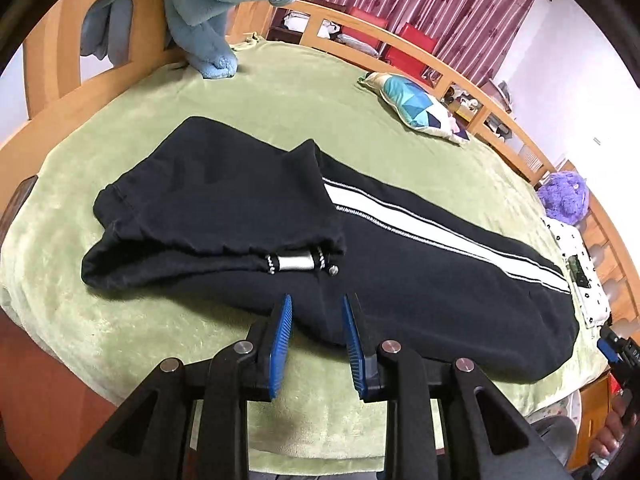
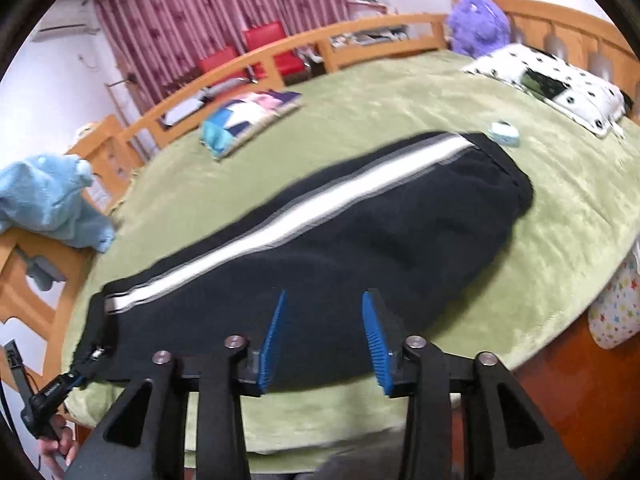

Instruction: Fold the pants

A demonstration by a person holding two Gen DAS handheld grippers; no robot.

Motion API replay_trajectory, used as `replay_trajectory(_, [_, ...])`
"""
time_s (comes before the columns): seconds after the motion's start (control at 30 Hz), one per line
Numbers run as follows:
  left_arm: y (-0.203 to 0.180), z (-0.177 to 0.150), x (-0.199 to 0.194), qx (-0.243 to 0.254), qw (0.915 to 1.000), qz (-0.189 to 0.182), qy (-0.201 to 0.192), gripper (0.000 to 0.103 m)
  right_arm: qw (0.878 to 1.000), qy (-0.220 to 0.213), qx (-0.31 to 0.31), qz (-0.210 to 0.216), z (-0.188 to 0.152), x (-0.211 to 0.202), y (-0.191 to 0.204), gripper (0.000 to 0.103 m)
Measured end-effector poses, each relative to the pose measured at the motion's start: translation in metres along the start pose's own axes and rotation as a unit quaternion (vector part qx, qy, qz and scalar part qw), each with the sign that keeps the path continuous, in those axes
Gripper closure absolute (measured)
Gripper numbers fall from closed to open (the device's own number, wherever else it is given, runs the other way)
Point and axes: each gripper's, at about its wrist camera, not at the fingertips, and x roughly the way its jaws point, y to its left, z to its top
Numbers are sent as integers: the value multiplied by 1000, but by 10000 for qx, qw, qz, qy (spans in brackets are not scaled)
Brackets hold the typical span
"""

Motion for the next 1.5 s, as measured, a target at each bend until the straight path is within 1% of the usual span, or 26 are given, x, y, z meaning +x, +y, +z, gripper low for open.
replay_trajectory(0.07, [-1,1,-2,5,10000,2,-32,62,9998,-48,-38,175,1,-2,18,60])
replay_trajectory(0.13, [-3,7,0,46,9999,59,-139,56,9993,-95,-116,339,1,0,38,54])
replay_trajectory(0.17, [-5,8,1,78,9998,94,-165,56,9992,-108,-152,365,1,4,46,52])
replay_trajectory(0.2, [-6,9,2,111,9997,130,-171,55,9990,-107,-186,386,2,7,52,52])
replay_trajectory(0.27, [-5,14,8,208,9994,230,-157,46,9985,-70,-270,470,-1,18,68,52])
replay_trajectory(0.4, [-7,21,24,477,9977,446,-169,44,9968,-53,-356,721,-12,37,84,52])
replay_trajectory(0.5, [-17,24,42,775,9958,478,-30,43,9950,-167,-557,807,-26,52,92,52])
replay_trajectory(0.57, [-27,24,54,1067,9930,495,94,38,9958,92,-595,685,-27,64,99,53])
replay_trajectory(0.63, [-39,22,65,1421,9868,776,-2,35,9947,90,-685,764,-28,68,105,53])
replay_trajectory(0.67, [-43,22,69,1542,9826,1029,-130,31,9946,56,-710,759,-28,68,106,53])
replay_trajectory(0.73, [-45,22,76,1623,9754,1462,-299,29,9944,108,-712,778,-29,73,107,53])
replay_trajectory(0.8, [-42,25,85,1712,9732,1515,-234,29,9947,220,-626,790,-28,79,105,53])
replay_trajectory(0.83, [-40,26,88,1770,9721,1531,-182,30,9949,279,-562,788,-27,82,103,53])
replay_trajectory(0.87, [-37,29,89,1818,9702,1589,-200,37,9950,303,-519,794,-26,84,100,53])
replay_trajectory(0.9, [-34,32,87,1850,9709,1502,-242,46,9952,337,-436,813,-25,86,97,53])
replay_trajectory(0.93, [-31,35,85,1845,9730,1360,-269,76,9953,364,-356,828,-25,88,95,53])
replay_trajectory(0.97, [-25,45,82,1757,9762,1230,-329,85,9954,377,-302,832,-24,88,95,53])
replay_trajectory(1.03, [-16,64,76,1634,9765,1285,-561,89,9955,411,-181,837,-24,90,90,53])
replay_trajectory(1.1, [-1,97,70,1428,9727,1588,-908,90,9954,429,-124,846,-23,92,90,53])
replay_trajectory(1.2, [23,143,72,1026,9722,1844,-1017,89,9951,492,-48,856,-22,95,87,53])
replay_trajectory(1.27, [35,162,75,859,9710,2048,-890,77,9952,499,-47,842,-22,96,87,53])
replay_trajectory(1.3, [37,169,76,860,9649,2323,-871,71,9956,484,-58,805,-21,95,88,53])
replay_trajectory(1.33, [36,172,74,883,9559,2644,-923,55,9960,457,-59,767,-21,94,88,53])
replay_trajectory(1.37, [35,172,70,893,9490,2836,-1044,42,9961,439,-53,761,-20,93,88,53])
replay_trajectory(1.4, [33,170,66,900,9477,2838,-1145,38,9962,414,-37,771,-20,91,87,53])
replay_trajectory(1.5, [22,160,59,929,9557,2581,-1063,37,9968,312,9,740,-19,84,83,53])
